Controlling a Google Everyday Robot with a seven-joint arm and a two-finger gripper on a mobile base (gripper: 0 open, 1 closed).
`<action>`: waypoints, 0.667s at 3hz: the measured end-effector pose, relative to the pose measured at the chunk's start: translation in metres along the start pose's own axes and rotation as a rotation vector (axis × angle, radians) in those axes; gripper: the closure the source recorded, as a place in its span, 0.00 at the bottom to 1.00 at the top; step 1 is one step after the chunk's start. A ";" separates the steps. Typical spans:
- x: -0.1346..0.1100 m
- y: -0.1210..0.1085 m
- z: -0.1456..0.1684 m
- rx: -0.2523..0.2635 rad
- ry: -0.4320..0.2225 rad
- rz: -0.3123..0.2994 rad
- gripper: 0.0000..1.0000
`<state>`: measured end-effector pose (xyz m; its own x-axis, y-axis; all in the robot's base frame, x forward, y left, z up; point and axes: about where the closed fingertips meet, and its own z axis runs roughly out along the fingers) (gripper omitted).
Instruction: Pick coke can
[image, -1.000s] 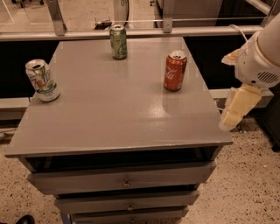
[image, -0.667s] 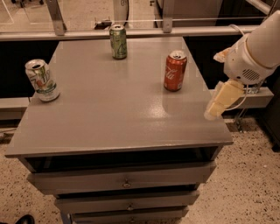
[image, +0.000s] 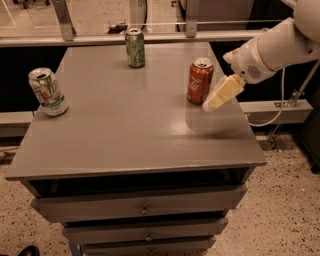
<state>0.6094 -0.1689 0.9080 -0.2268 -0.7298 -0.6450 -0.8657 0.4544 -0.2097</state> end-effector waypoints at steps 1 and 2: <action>-0.017 -0.017 0.024 -0.016 -0.106 0.052 0.00; -0.024 -0.033 0.042 -0.030 -0.214 0.111 0.00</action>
Offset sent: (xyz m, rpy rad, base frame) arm 0.0796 0.0220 -0.0114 0.4060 -0.0321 -0.0448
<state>0.6617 -0.1451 0.8997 -0.2245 -0.5494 -0.8048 -0.8544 0.5082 -0.1086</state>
